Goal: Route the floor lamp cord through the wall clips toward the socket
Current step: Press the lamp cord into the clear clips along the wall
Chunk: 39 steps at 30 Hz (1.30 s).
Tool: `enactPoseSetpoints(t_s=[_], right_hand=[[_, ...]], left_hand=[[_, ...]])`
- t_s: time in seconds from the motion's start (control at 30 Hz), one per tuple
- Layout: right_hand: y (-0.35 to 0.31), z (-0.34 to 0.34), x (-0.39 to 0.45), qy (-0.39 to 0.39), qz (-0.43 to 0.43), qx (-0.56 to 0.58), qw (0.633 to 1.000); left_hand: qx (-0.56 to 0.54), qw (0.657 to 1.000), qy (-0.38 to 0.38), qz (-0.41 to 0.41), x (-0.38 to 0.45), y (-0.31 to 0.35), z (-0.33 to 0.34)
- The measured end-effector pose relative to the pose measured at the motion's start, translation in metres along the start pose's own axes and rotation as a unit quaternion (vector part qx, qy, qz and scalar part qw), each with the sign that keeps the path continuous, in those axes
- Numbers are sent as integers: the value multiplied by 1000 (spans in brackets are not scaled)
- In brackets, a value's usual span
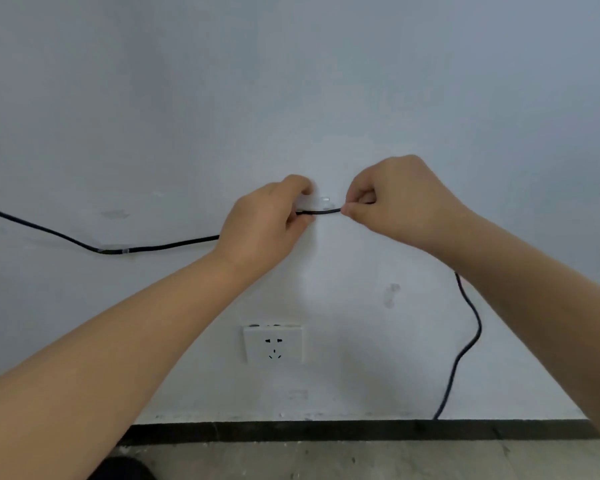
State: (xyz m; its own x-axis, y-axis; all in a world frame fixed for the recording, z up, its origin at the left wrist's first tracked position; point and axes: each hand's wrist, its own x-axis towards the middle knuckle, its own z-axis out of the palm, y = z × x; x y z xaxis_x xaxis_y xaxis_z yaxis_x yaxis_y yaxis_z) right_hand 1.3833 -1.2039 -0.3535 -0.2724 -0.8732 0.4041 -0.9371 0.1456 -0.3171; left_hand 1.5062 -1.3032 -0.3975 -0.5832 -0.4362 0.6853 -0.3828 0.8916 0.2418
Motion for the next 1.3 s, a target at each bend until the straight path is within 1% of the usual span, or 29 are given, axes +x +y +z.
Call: enactPoseSetpoints(t_s=[0.07,0.17,0.23,0.3,0.43,0.6,0.77,0.87,0.97,1.03,1.13,1.2,1.23,1.3], right_hand=[[1,-1,1,4,-3,7,1000],[2,-2,3,25,-13,16,999],[1,-4,4,45,-25,23,998],[1,-7,6,69,-30,37,996],[1,-10,11,84,-37,35,995],[8,-2,10,142,-46,23,989],[23,8,2,201,-66,69,975],[35,18,-10,244,-71,83,963],[48,24,-20,262,-43,134,955],[55,26,-25,249,-16,171,953],[64,36,-40,205,15,226,952],[68,48,-56,205,21,241,949],[70,56,-65,205,29,259,943],[71,75,-77,179,66,341,921]], left_hand=[[38,999,-1,24,1,1,-2],[116,986,0,117,3,0,-10],[149,978,4,146,3,0,-14],[165,975,-3,150,3,2,-16],[215,965,-15,148,6,9,-16],[215,968,-25,131,10,17,-19],[191,964,13,185,15,18,-15],[215,955,-5,207,15,21,-11],[234,951,-22,202,9,25,-6],[234,951,-12,201,7,27,-3],[244,949,36,196,8,27,2],[235,952,88,175,5,26,9],[213,958,113,152,2,27,14],[160,973,146,82,-12,29,28]])
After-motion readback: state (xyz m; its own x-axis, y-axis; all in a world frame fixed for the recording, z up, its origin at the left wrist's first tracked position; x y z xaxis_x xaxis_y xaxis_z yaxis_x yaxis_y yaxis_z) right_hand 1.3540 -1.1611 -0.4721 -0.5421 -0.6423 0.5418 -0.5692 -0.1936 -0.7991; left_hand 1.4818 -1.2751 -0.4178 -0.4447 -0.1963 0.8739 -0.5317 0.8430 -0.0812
